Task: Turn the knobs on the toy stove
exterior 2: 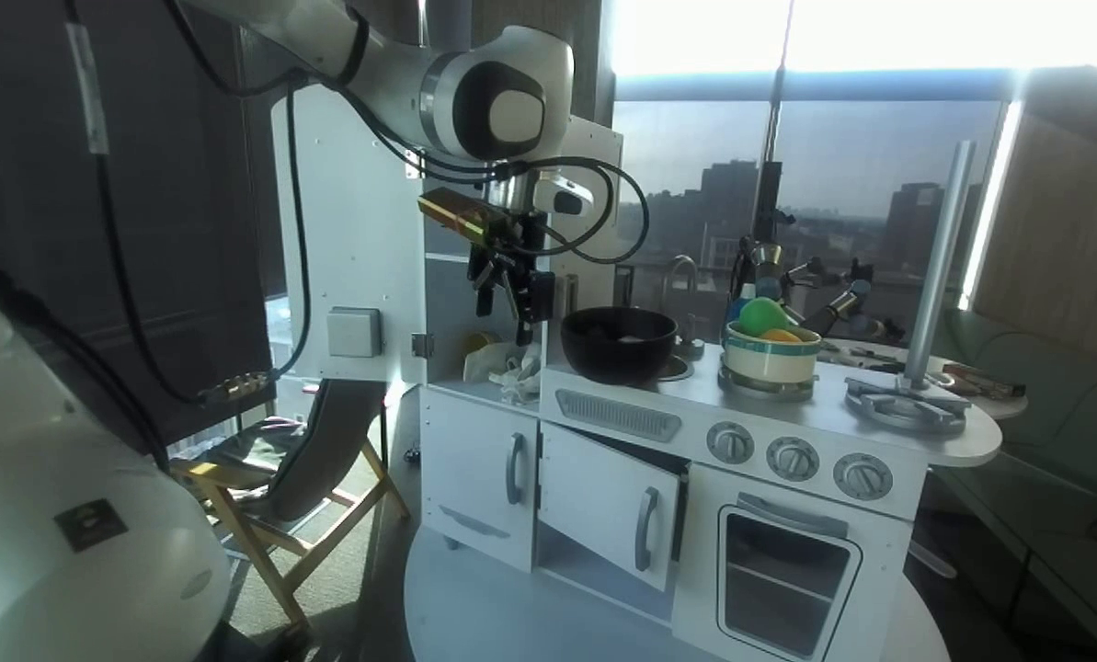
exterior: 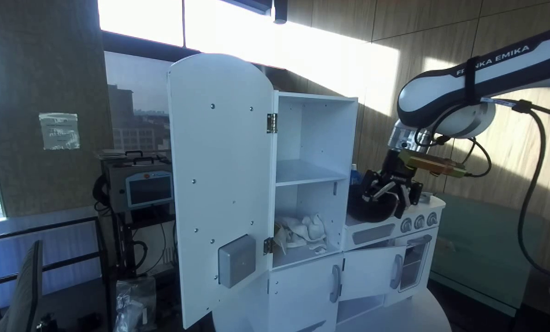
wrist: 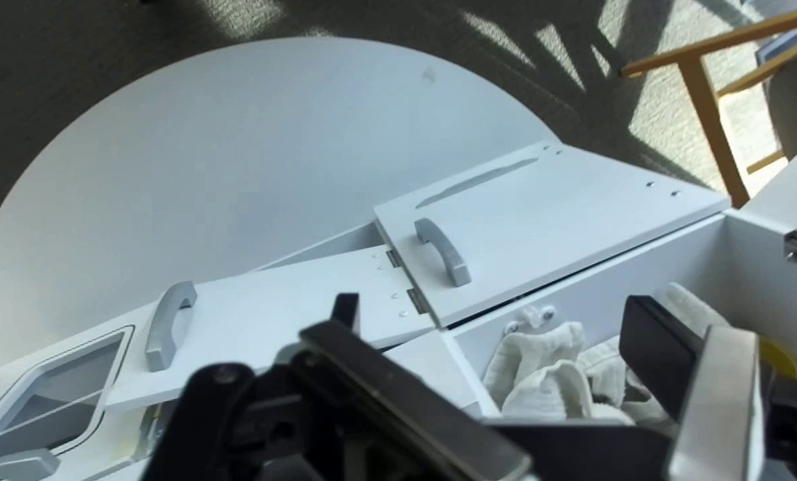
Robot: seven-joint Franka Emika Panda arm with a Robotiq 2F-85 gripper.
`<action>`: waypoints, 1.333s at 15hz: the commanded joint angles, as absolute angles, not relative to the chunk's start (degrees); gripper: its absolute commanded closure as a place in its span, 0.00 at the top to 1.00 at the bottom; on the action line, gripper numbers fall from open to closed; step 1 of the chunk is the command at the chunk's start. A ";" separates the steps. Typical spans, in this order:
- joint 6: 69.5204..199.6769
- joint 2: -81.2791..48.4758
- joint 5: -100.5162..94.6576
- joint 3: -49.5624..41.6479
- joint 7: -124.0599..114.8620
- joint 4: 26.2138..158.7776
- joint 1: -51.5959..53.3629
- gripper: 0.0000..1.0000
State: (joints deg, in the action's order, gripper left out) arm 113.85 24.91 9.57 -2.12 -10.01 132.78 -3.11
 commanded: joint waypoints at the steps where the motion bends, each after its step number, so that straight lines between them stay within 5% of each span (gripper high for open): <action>1: 120.57 27.43 9.69 -3.43 -12.65 136.38 -6.20 1.00; 20: 138.58 21.28 4.43 -8.97 -15.94 146.88 -16.94 1.00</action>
